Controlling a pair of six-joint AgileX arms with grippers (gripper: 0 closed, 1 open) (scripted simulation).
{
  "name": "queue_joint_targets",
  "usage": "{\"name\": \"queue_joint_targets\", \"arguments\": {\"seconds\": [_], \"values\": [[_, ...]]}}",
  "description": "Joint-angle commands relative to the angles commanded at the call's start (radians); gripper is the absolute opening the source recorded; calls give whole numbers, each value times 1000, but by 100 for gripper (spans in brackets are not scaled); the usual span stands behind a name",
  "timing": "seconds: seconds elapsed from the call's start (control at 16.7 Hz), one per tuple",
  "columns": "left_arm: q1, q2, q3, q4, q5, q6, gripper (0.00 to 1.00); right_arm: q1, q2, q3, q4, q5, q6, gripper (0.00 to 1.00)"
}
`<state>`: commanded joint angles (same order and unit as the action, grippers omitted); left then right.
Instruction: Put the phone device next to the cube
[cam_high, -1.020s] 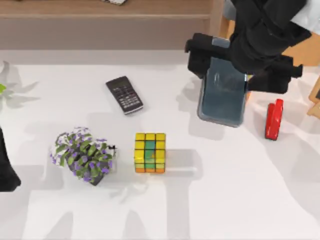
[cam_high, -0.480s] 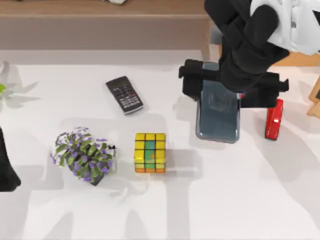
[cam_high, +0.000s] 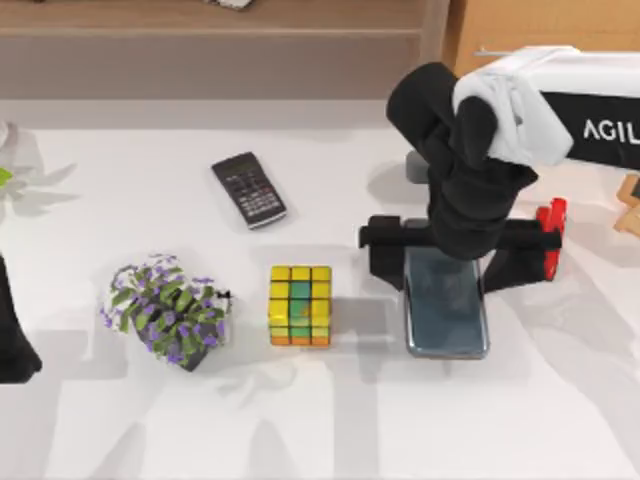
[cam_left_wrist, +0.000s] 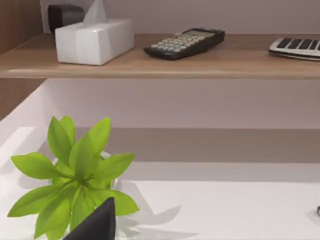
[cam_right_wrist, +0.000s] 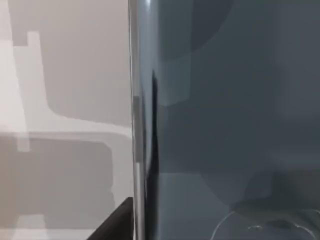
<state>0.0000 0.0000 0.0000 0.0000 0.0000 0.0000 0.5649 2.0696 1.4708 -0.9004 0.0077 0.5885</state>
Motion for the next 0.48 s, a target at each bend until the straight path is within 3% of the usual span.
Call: {"name": "queue_joint_targets", "arguments": {"seconds": [0.48], "values": [[0, 0, 0, 0, 0, 0, 100, 0, 37, -32, 2, -1, -6, 0]]}}
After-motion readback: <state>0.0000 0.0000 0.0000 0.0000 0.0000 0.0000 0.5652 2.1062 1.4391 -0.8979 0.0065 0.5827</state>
